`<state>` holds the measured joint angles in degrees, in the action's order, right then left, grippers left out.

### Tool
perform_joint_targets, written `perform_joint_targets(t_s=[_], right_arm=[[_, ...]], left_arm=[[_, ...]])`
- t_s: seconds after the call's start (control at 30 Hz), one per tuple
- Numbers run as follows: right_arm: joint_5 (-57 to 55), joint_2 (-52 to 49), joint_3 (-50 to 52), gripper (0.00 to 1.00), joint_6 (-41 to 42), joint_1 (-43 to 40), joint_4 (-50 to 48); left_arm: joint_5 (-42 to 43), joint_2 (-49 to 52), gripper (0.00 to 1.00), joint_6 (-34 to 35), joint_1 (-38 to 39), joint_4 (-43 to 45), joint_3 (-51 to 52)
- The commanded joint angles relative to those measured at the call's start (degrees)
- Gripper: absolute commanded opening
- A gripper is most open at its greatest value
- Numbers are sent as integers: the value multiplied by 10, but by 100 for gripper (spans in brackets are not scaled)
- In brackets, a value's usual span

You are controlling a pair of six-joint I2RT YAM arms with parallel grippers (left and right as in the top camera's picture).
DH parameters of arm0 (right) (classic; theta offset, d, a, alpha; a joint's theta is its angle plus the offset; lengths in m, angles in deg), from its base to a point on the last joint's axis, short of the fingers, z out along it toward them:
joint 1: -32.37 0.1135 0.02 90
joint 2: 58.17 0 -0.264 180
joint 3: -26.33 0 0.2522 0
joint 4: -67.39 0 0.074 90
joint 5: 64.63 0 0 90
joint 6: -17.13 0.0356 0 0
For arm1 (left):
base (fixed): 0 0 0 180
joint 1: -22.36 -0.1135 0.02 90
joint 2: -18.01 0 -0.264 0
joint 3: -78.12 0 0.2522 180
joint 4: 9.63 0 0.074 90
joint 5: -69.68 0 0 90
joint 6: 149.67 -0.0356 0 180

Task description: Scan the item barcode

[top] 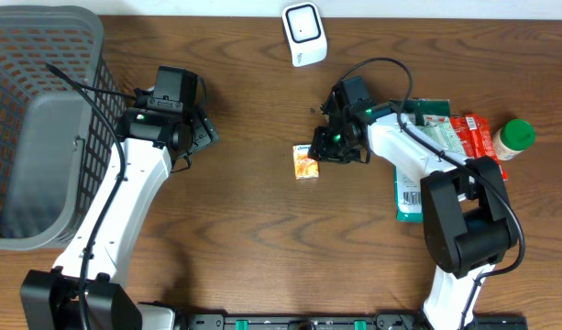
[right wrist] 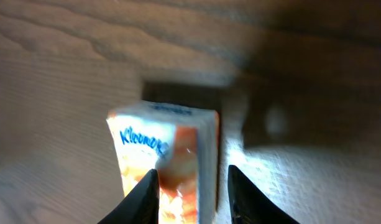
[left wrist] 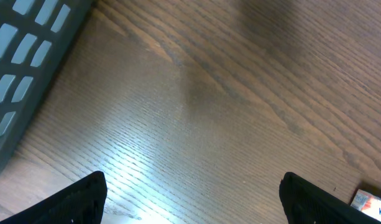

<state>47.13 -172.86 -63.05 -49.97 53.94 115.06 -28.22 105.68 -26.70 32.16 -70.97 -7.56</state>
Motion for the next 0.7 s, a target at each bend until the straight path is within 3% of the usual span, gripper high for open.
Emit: perform_joint_targets(t_s=[0.0,0.2,0.4,0.67], right_arm=[[9,-7,24,31,-7,4,-24],[27,-7,65,26,-7,6,-61],[17,7,52,4,-31,0,-67],[-191,100,32,1,-91,19,18]], left_arm=[[-7,4,89,-3,-2,-2,-3],[-7,4,89,-3,-2,-2,-3],[-7,4,89,-3,-2,-2,-3],[-7,4,89,-3,-2,-2,-3]])
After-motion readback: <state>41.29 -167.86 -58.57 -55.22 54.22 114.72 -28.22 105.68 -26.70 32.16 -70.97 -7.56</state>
